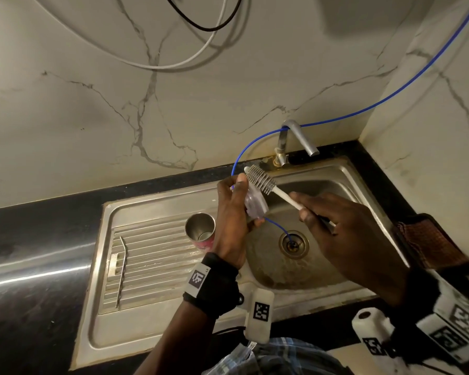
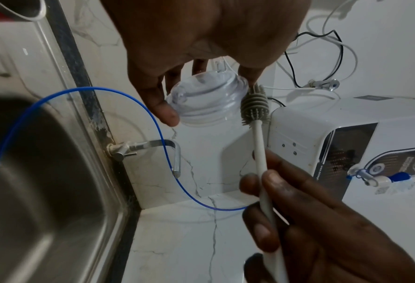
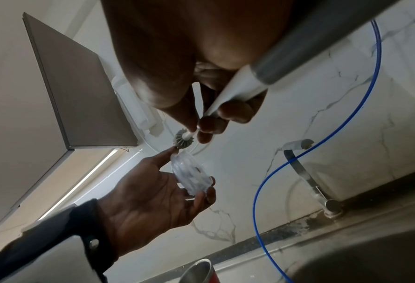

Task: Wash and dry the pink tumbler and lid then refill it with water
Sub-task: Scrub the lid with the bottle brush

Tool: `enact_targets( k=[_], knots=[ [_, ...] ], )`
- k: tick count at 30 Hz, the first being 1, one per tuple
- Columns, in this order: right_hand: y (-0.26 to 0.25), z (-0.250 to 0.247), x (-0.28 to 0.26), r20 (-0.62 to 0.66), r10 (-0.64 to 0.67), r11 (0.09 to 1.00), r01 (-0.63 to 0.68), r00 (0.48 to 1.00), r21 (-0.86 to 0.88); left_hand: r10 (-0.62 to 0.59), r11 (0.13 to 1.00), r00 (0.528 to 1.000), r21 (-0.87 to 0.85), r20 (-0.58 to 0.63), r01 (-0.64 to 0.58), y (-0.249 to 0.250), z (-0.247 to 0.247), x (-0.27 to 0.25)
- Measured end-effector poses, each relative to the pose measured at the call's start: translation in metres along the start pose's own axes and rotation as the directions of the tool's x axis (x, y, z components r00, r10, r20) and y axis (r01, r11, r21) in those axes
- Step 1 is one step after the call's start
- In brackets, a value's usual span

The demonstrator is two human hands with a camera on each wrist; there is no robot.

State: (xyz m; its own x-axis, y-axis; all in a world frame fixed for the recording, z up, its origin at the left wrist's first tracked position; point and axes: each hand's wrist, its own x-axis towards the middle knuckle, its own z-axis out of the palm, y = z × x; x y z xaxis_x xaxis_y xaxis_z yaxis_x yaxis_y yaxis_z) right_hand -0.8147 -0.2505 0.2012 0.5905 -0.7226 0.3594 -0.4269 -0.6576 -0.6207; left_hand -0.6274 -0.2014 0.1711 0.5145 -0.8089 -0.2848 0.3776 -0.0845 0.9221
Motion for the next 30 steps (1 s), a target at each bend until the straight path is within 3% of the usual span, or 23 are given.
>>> enact_targets(
  k=[5, 12, 14, 21, 25, 30],
  knots=[
    [-0.005, 0.014, 0.003, -0.047, -0.064, 0.998, 0.063, 0.997, -0.018, 0.001, 0.995, 0.998, -0.096, -0.058, -0.006, 0.007, 0.005, 0.006],
    [-0.002, 0.028, -0.033, -0.036, -0.131, 0.991, 0.132, 0.991, 0.018, -0.04, 0.945, 0.983, -0.327, -0.18, -0.021, 0.025, -0.001, 0.013],
    [-0.001, 0.03, -0.04, -0.038, -0.124, 0.992, 0.125, 0.992, 0.025, -0.029, 0.945, 0.981, -0.325, -0.19, -0.035, 0.029, -0.002, 0.016],
    [-0.017, 0.035, -0.01, -0.167, -0.171, 0.984, 0.162, 0.971, -0.067, -0.045, 0.959, 0.999, -0.28, -0.004, 0.042, -0.001, 0.016, 0.0],
    [-0.015, 0.027, -0.015, -0.109, -0.196, 0.98, 0.193, 0.974, -0.042, -0.035, 0.954, 0.991, -0.3, -0.126, -0.005, 0.012, 0.009, 0.009],
    [-0.01, 0.025, -0.031, -0.049, -0.173, 0.985, 0.173, 0.984, 0.012, -0.012, 0.964, 0.993, -0.266, -0.115, -0.019, 0.027, -0.004, 0.012]
  ],
)
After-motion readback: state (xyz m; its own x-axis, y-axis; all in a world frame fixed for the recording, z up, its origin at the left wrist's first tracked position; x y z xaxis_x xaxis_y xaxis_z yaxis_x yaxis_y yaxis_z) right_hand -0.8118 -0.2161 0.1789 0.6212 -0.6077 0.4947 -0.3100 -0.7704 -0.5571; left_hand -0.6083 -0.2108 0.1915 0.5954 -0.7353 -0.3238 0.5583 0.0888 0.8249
